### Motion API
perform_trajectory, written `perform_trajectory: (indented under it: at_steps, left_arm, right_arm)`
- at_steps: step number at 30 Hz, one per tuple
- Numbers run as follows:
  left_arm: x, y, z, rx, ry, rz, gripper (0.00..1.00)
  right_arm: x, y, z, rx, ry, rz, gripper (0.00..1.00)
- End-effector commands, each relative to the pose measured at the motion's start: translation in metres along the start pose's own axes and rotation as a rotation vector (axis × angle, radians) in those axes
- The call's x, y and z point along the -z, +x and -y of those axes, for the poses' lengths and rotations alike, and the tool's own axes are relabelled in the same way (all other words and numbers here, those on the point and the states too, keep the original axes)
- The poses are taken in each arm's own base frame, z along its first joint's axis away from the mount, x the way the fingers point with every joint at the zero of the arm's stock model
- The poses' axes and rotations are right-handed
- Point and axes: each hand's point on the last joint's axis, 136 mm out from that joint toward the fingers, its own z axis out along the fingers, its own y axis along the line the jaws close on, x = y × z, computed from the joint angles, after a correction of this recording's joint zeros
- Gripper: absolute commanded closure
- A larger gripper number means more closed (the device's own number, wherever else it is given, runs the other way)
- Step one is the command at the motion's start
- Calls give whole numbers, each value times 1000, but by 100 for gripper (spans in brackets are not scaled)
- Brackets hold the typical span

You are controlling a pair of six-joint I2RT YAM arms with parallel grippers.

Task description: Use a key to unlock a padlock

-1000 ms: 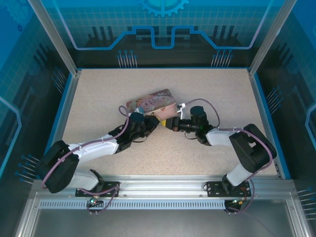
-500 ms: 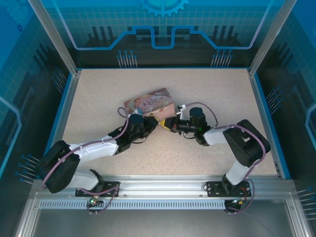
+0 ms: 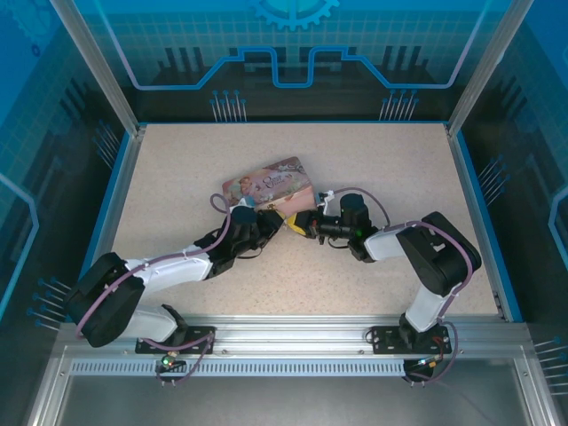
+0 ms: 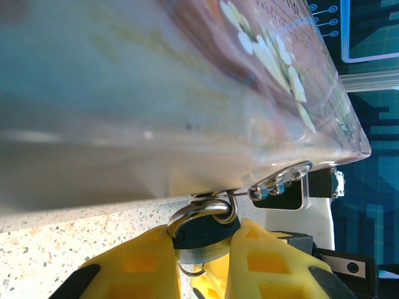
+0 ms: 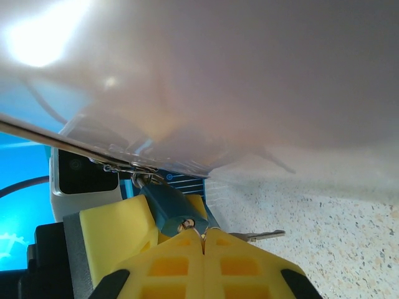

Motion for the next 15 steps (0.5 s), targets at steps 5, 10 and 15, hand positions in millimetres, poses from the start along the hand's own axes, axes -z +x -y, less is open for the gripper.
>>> perform_trajectory:
  at_steps: [5, 10, 15]
  left_arm:
    - [-1, 33, -4, -18, 13, -154, 100]
    - [-2, 34, -5, -22, 13, -155, 100]
    - [-3, 35, -6, -19, 12, -158, 100]
  right_arm:
    - [-6, 1, -52, 37, -181, -7, 100]
    - [-7, 1, -53, -31, -179, -1, 100]
    - [-7, -1, -50, -112, -186, 23, 100]
